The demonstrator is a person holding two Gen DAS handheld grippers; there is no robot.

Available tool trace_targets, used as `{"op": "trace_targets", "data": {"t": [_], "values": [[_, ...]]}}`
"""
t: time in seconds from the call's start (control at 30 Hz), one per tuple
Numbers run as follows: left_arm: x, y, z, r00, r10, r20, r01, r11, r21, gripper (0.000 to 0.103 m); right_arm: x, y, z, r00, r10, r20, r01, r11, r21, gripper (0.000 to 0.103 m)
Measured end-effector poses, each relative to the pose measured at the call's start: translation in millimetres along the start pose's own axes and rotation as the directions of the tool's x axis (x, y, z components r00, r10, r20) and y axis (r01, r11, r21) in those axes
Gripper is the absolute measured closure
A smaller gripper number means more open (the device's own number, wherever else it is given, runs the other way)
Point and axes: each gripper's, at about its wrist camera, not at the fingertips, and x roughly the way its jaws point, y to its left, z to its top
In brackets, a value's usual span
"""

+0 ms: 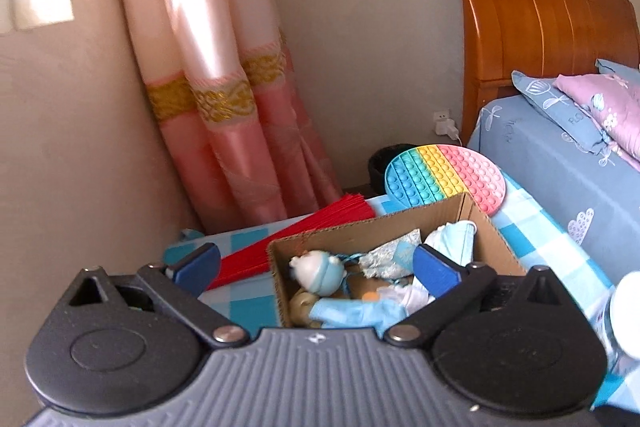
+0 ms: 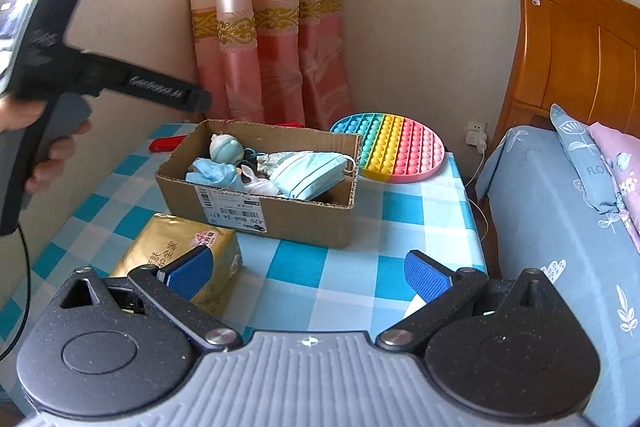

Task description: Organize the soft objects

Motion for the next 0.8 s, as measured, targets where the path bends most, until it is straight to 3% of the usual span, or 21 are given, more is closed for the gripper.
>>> {"op": "trace_targets", "data": {"t": [0.13,0.23,0.37,0.53,0.8], "values": [[-28,-13,-21,0.997,0.074,0.019,-0.075,0.996,0.054,0.000,-4,5,0,1.000,-0.021,-0.018,0.021,1.000,0.005,0.000],[-49,-19,-39,0.996,0.093,-0.013,-0.092,0.994,0.055,0.000,-6,7,-1,0.999,-0.035,-0.041,0.036,0.999,0.021,0.000],[-73,-19,-61,0.995,0.058,-0.086,-0.062,0.997,-0.041,0.001,-6,10,-5,0.994,-0.071,-0.089,0.074,0.997,0.032,0.000],[-93,-23,-86,0.980,0.030,-0.196,-0.054,0.991,-0.121,0.001,-12,9,-12,0.985,-0.087,-0.147,0.098,0.993,0.067,0.000],[-120,-31,-97,0.978,0.008,-0.207,-0.039,0.988,-0.148,0.001,-31,12,-20,0.982,-0.093,-0.164,0.106,0.992,0.072,0.000]]}}
